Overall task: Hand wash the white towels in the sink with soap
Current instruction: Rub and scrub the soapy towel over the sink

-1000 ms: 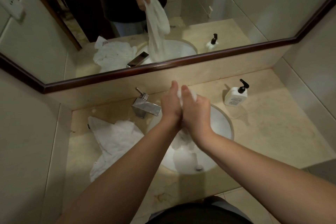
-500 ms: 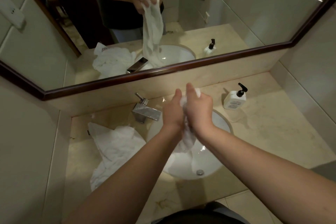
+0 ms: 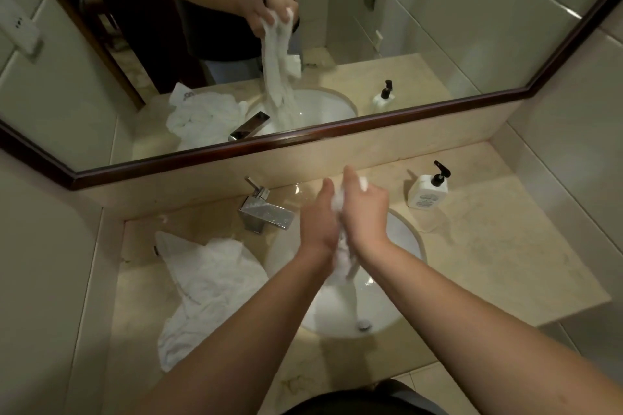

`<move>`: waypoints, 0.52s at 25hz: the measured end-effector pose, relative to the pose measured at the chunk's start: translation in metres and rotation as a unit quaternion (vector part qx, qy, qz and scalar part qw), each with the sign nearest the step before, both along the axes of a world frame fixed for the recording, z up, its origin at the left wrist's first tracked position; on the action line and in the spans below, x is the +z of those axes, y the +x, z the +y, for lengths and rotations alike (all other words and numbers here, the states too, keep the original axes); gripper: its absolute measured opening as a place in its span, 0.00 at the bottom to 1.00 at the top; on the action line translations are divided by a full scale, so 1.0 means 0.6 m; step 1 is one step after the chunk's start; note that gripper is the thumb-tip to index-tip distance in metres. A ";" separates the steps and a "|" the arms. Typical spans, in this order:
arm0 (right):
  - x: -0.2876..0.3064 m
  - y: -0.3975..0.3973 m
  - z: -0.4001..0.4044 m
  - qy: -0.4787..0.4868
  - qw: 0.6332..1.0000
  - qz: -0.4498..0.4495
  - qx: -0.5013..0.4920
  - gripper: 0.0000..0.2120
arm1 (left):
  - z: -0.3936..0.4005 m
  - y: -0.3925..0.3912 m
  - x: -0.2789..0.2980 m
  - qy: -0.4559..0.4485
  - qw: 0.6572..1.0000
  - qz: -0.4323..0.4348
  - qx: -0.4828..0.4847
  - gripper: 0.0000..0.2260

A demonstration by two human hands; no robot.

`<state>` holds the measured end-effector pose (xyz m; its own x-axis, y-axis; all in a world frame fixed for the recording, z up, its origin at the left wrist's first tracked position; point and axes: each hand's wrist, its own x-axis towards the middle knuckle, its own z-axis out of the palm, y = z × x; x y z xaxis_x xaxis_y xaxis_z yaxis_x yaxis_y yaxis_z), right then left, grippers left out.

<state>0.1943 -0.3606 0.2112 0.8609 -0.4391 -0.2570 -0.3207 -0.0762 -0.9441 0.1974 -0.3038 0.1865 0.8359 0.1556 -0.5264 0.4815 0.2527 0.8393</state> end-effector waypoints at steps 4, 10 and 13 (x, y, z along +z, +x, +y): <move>0.002 -0.013 0.001 -0.015 1.000 -0.003 0.012 0.23 | -0.004 0.009 0.004 -0.014 1.000 0.014 -0.001 0.24; 0.012 -0.002 -0.024 -0.001 0.999 -0.036 -0.021 0.25 | -0.020 0.005 0.025 -0.010 0.999 0.001 -0.044 0.24; 0.010 -0.009 -0.021 -0.014 0.999 -0.045 0.019 0.24 | -0.015 0.006 0.026 0.018 0.998 -0.020 -0.059 0.18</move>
<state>0.1891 -0.3730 0.2171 0.8958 -0.4125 -0.1656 -0.2311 -0.1139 -0.9663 0.2008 -0.3126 0.2022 0.8701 0.0739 -0.4873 0.4710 0.1660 0.8664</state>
